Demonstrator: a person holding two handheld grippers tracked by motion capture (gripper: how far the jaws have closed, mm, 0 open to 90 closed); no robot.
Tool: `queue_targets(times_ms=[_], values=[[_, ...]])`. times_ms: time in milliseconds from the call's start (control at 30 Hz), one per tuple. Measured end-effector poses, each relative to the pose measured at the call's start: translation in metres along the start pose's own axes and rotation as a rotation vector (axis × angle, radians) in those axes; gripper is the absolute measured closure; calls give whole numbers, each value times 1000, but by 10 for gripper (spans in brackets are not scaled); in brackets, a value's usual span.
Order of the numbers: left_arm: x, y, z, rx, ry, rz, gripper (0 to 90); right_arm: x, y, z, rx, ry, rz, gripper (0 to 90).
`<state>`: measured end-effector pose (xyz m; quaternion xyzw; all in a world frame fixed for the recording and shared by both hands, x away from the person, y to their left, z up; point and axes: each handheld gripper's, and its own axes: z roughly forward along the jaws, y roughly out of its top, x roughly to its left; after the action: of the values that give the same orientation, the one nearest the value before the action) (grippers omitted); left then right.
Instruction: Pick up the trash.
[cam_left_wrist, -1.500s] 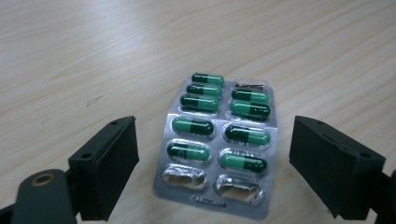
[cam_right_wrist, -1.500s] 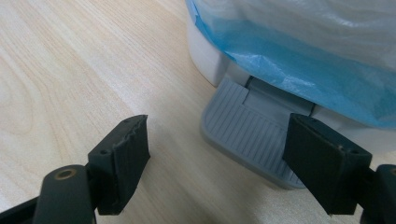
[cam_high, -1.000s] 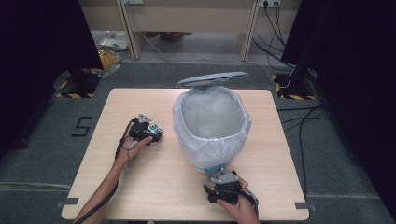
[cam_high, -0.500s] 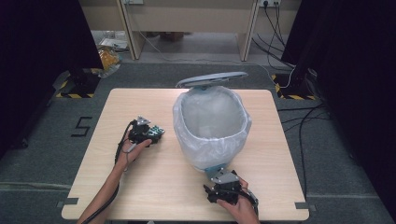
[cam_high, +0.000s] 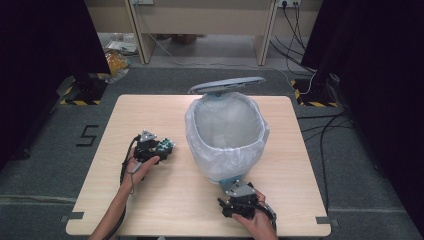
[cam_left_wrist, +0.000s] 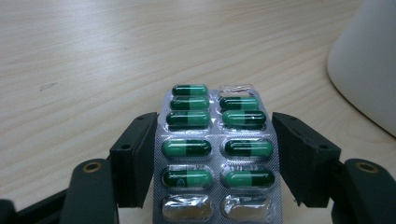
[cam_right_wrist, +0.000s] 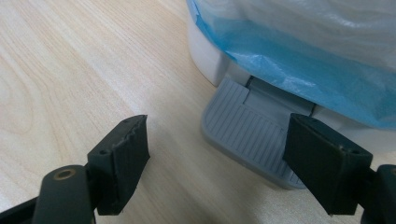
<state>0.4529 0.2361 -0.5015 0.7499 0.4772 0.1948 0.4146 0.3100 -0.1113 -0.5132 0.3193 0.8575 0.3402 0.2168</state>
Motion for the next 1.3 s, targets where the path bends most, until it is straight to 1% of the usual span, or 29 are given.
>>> queue_targets(times_ms=[67,100,167,200,233,267,300,400,500,767,967,1100,1300], values=[[-1,3,-7,-16,-10,0,338,0,0,0,-1,1,1,223],[-1,3,-7,-16,-10,0,338,0,0,0,-1,0,1,223],[-5,6,-18,-31,-16,10,338,0,0,0,-2,-1,1,223],[-5,6,-18,-31,-16,10,338,0,0,0,-1,-1,-1,223],[-7,8,-23,-40,-20,15,338,0,0,0,-1,0,0,223],[-7,8,-23,-40,-20,15,338,0,0,0,-1,0,0,223],[-9,9,-26,-51,-19,13,338,0,0,0,-2,-1,1,223],[-11,10,-29,-52,-22,24,338,0,0,0,-3,-1,-6,223],[-12,11,-30,-57,-22,22,338,0,0,0,0,0,-2,223],[-16,17,-41,-91,-32,21,338,0,0,0,-1,-1,-1,223],[-20,26,-55,-129,-35,39,338,0,0,0,0,0,-1,221],[-20,29,-60,-141,-43,39,338,0,0,0,0,0,1,221],[-22,37,-78,-174,-67,36,338,0,0,0,-1,1,1,221]])
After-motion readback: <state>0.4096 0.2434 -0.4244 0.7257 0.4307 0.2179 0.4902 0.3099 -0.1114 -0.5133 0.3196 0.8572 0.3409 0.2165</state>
